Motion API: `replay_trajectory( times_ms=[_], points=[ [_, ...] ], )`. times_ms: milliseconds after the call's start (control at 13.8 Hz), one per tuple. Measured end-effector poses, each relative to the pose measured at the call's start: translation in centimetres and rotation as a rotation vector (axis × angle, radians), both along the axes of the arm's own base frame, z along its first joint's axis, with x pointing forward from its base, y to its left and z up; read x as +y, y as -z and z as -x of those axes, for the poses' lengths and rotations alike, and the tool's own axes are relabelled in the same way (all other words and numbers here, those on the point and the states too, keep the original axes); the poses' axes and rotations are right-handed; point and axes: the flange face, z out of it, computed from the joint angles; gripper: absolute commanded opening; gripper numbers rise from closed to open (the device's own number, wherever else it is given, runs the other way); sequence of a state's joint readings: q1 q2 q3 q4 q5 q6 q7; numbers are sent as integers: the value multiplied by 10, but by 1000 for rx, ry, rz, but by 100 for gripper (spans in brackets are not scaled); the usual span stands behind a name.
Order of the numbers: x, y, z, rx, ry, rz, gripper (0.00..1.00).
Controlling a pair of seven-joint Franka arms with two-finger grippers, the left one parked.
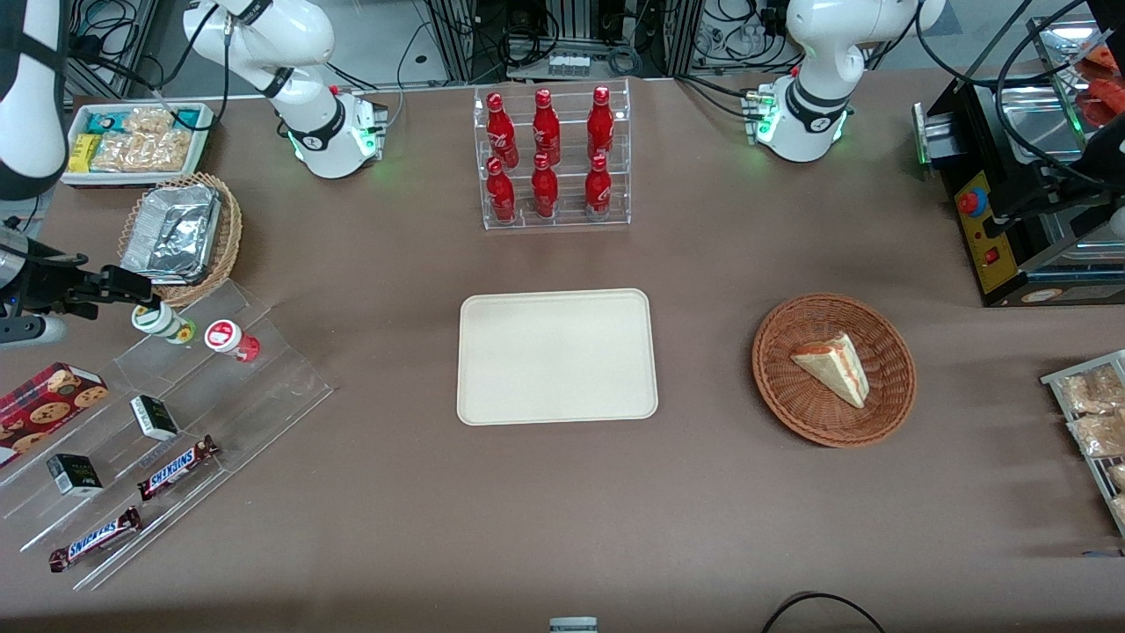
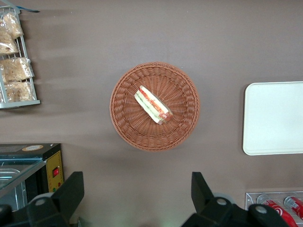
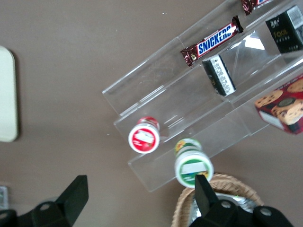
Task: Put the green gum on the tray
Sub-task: 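Move the right gripper down toward the green-labelled gum tub on the rack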
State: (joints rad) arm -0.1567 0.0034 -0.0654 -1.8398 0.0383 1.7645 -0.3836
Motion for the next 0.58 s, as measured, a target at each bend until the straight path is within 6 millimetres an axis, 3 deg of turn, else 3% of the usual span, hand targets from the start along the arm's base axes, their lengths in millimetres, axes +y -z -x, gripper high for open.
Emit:
replay_trajectory(
  times_ms=[290,580],
  points=[
    [-20,19,4,-68,-184,43,100],
    [-39,57,17,-129,-291,65,100]
  ],
)
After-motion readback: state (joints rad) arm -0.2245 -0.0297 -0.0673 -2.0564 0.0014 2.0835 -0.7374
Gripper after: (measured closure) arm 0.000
